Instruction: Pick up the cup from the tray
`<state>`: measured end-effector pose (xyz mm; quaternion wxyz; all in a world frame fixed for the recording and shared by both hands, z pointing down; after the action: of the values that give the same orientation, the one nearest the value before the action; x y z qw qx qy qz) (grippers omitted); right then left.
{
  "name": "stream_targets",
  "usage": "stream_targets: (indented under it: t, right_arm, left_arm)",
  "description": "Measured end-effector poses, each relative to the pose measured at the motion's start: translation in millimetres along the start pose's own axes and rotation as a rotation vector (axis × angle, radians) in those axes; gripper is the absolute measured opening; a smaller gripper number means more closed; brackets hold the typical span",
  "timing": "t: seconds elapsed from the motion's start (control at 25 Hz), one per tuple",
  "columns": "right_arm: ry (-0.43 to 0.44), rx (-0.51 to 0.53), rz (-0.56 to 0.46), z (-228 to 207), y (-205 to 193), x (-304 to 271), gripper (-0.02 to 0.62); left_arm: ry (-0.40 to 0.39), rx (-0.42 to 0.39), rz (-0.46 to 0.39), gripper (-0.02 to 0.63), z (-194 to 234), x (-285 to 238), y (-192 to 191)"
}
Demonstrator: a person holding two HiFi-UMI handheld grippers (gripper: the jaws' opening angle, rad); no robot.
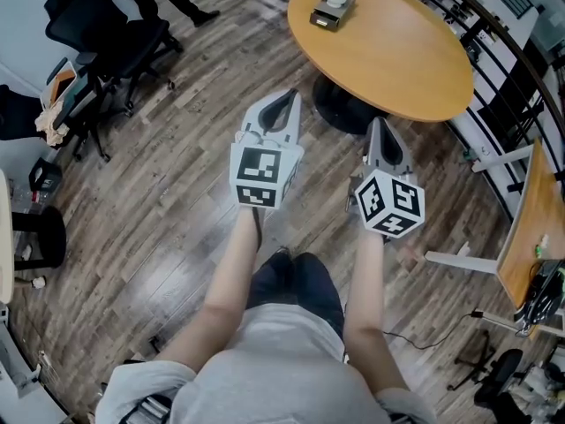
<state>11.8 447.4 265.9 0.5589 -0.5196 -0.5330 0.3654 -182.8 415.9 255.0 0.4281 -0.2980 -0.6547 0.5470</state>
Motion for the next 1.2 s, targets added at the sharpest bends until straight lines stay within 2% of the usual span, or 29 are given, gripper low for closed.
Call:
stream_targets:
  t: [0.4,1.2]
  right_arm:
    - [0.021,-0.001,-0.005,-29.8,-7.9,-49.8,0.006]
    - [0.116,-0.019,-0.015,-125.7,-18.0,-191.7,0.006]
  left_arm:
    - [0.025,0.008,-0.009,0.006,6.9,-55.5,-15.3]
    - [0.086,-0.027,-0.003,0.006,6.0,-213.7,-43.7]
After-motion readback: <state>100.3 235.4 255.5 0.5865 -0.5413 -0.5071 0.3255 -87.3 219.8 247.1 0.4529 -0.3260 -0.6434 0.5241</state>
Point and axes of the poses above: the fingertips, and each gripper's own axes: x backward along the fingers, z to its left, y out of its top, the point moved 6 cm from there along x, backward along the fingers, and after that the axes turned 15 degrees about -z, right-handed, at the moved point
